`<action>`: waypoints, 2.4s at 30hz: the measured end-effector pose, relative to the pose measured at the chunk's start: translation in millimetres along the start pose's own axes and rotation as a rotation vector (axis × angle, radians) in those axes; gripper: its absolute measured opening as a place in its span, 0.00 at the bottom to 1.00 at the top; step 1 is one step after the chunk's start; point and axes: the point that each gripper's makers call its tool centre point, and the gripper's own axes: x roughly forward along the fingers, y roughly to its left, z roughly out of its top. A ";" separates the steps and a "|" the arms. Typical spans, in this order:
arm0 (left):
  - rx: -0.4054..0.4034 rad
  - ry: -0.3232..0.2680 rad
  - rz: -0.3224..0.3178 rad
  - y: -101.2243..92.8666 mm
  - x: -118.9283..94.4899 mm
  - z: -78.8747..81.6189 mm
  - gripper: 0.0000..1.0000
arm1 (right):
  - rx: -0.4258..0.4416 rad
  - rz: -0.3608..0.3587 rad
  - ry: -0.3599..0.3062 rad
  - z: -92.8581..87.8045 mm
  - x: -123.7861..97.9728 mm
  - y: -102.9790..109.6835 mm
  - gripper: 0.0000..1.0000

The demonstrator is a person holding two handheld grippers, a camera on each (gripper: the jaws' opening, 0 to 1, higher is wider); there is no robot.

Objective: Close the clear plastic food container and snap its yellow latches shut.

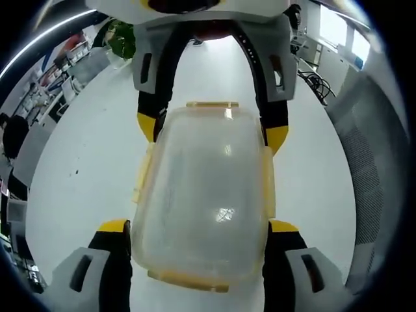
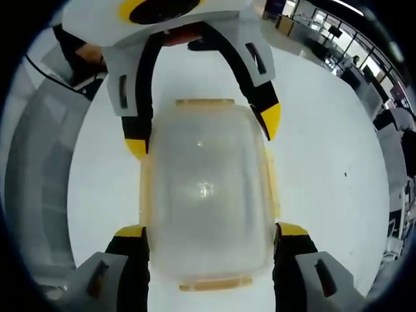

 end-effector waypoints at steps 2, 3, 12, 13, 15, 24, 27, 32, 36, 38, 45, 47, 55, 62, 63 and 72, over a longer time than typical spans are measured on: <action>-0.001 0.000 0.001 1.2 -0.1 0.2 0.84 | -0.001 0.001 0.000 0.2 0.5 -1.8 0.79; -0.001 0.000 0.001 2.1 -0.1 0.2 0.84 | -0.002 0.001 0.000 0.2 0.5 -2.6 0.79; 0.000 0.008 0.002 3.5 0.9 0.3 0.84 | -0.002 -0.003 0.005 -0.3 1.1 -3.8 0.79; -0.001 0.008 0.002 3.6 0.8 0.2 0.84 | -0.002 -0.004 0.005 -0.4 1.2 -3.9 0.79; -0.001 0.004 0.002 3.9 0.7 0.2 0.84 | -0.002 -0.001 0.002 -0.1 1.5 -4.4 0.79; -0.015 0.012 0.017 3.7 0.4 -0.8 0.84 | -0.028 -0.019 0.016 -0.4 3.9 -4.7 0.81; 0.011 0.024 0.043 2.3 2.9 -2.6 0.85 | -0.031 -0.023 0.019 -0.6 3.6 -5.0 0.81; -0.037 -0.013 0.051 1.9 0.4 2.3 0.87 | -0.022 -0.036 0.006 0.1 2.8 -3.8 0.81; -0.023 -0.003 0.077 4.2 -4.0 -2.0 0.90 | 0.020 -0.076 -0.012 -1.1 -2.1 -7.7 0.85; -0.034 -0.019 0.092 4.6 -6.5 -1.9 0.96 | 0.032 -0.108 -0.021 -1.3 -4.0 -10.9 0.86; -0.095 -0.053 0.124 1.3 -14.9 -3.9 0.98 | 0.082 -0.133 -0.054 -2.8 -9.0 -3.2 0.87; -0.121 -0.062 0.128 -1.7 -16.8 -5.8 0.98 | 0.092 -0.143 -0.060 -3.6 -9.7 -2.2 0.87; -0.239 -0.124 0.153 -8.3 -24.5 -6.5 0.98 | 0.167 -0.176 -0.096 -6.7 -16.6 2.6 0.90; -0.309 -0.150 0.193 -11.6 -34.6 -8.5 0.98 | 0.264 -0.202 -0.161 -3.4 -22.4 11.9 0.90; -0.320 -0.154 0.192 -13.0 -35.4 -8.7 0.98 | 0.271 -0.210 -0.167 -3.4 -23.2 12.4 0.90; -0.418 -0.188 0.217 -27.0 -41.3 -16.3 0.98 | 0.341 -0.251 -0.207 -4.6 -26.4 23.4 0.90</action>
